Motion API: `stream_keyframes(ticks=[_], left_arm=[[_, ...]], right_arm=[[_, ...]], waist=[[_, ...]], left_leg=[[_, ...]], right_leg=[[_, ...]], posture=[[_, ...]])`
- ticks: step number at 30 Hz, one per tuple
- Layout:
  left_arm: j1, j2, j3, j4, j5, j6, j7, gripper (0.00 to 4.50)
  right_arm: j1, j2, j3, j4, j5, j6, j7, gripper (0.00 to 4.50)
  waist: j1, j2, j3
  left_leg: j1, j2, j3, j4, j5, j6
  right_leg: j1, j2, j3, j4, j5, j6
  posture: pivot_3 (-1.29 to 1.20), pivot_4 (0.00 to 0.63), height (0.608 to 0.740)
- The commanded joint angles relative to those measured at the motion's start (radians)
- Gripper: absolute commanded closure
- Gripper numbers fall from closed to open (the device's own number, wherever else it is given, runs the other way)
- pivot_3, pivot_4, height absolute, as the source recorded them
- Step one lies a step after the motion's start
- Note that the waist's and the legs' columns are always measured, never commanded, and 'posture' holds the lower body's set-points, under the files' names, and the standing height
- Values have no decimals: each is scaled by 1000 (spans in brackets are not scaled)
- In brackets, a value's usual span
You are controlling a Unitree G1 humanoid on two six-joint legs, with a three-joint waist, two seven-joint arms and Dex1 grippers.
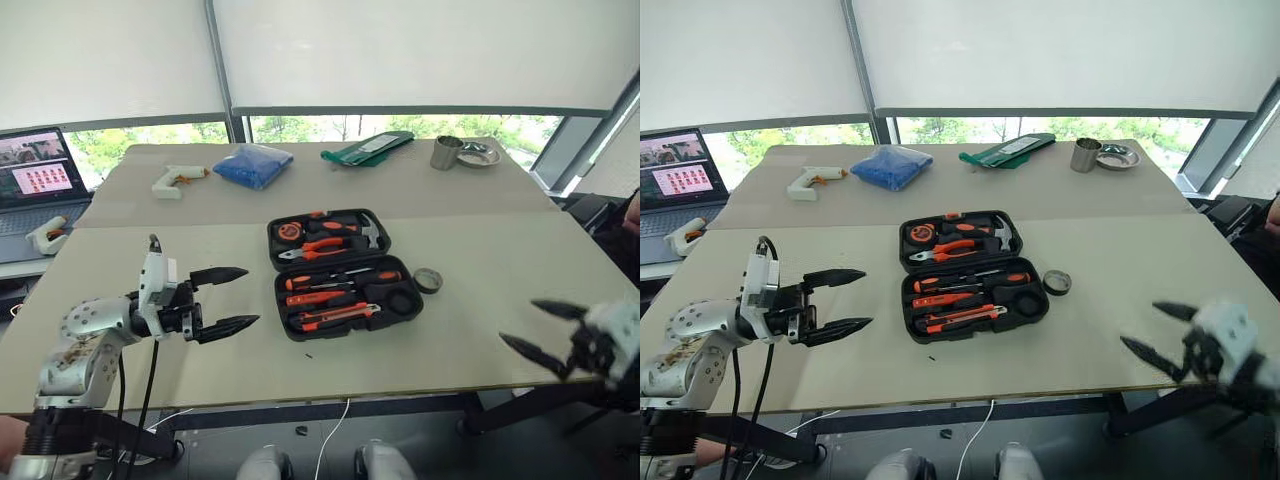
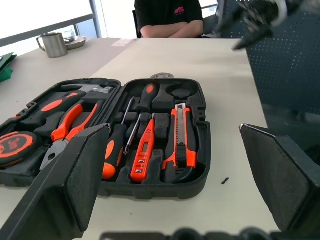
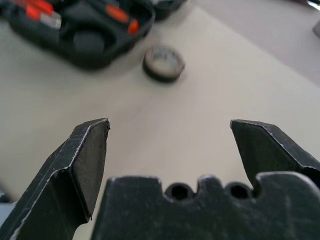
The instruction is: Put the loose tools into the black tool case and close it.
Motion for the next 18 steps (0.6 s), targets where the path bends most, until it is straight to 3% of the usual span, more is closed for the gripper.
stream_keyframes(ticks=[1, 6, 9, 17, 18], left_arm=[[-10, -12, 11, -23, -14, -11, 18, 44], [12, -31, -27, -44, -1, -24, 10, 44], [11, -56, -48, -67, -16, -1, 26, 44], [42, -69, -42, -127, -52, 50, 56, 44], [44, -71, -43, -131, -51, 48, 60, 11]], right_arm=[[-186, -59, 177, -15, -34, 141, 74, 0], [-480, -42, 430, 170, -180, 215, 168, 0], [-591, -6, 548, 306, -296, 159, 206, 0], [-712, 75, 644, 517, -430, 20, 258, 0], [-723, 90, 649, 546, -441, -1, 263, 259]], waist=[[1, 0, 0], [13, -1, 0], [21, -1, 1], [19, -1, 1], [18, -1, 1]], left_leg=[[0, 1, -1, 0, 0, 0], [-10, -1, 0, -2, 0, 0], [-18, -3, 1, 1, -2, 2], [-21, -4, 1, 1, -4, 5], [-21, -4, 1, 1, -4, 5]], right_leg=[[0, 1, -1, 0, 0, 0], [-9, 1, -1, 0, 2, -6], [-15, 0, -2, -2, 5, 2], [-13, -1, -2, -11, 6, 7], [-13, -1, -2, -11, 6, 7]], posture=[[0, 150, 740], [0, 150, 740], [0, 150, 740], [0, 150, 740], [0, 150, 740]])
